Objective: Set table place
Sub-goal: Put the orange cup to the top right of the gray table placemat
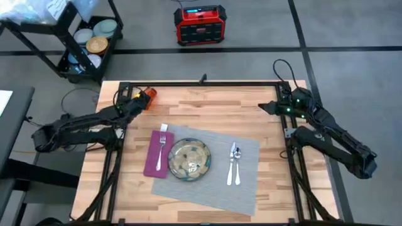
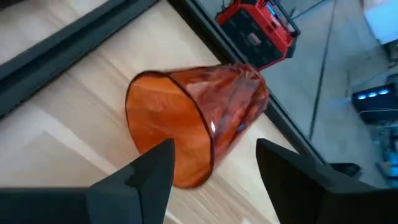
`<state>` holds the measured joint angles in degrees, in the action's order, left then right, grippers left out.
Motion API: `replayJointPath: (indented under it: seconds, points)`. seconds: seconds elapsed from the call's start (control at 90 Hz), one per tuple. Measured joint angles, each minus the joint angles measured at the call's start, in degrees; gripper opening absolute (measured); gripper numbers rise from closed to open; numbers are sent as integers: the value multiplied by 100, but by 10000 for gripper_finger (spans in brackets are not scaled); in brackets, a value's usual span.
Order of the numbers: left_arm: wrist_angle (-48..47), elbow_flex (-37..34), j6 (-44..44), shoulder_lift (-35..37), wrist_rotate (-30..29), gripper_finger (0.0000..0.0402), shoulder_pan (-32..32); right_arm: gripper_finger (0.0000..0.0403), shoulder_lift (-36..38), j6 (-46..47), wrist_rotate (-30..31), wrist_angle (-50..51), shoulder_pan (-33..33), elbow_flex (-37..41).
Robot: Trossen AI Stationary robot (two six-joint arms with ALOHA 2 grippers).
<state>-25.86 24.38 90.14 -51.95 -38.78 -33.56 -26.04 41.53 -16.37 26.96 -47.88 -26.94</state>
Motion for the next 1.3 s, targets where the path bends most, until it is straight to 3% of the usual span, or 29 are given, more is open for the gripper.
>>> replayJointPath:
  seconds: [0.122,0.244,0.367,0.444,0.556,0.622,0.744,0.956,1.1,1.3]
  points:
    - [651,-39,-518,-483,230,208,-387,248,-63,40,1,-103,-1,0]
    - [2004,-305,-977,-1000,520,208,-804,248,-65,61,4,-103,0,0]
    - [2982,-404,-1364,-1680,1174,198,-1248,248,-64,192,117,-128,-2,0]
    - [3610,-418,-1747,-2145,1662,154,-1424,248,-64,255,135,-242,-1,0]
    - [4778,-353,-2392,-2680,2364,37,-1507,241,-64,307,138,-338,0,0]
    - [5099,-171,-2644,-2911,2731,16,-1503,231,-64,307,138,-361,0,0]
    - [4690,406,-3383,-3144,3757,6,-1412,209,-64,279,139,-348,-2,0]
    - [2554,2025,-4959,-3206,4613,1,-932,186,-64,212,137,-363,-6,0]
    - [844,3531,-6393,-3600,4960,1,-499,180,-64,151,129,-359,-31,0]
    - [-1049,6026,-8285,-5037,4987,1,355,180,-64,149,-8,-333,-33,-34]
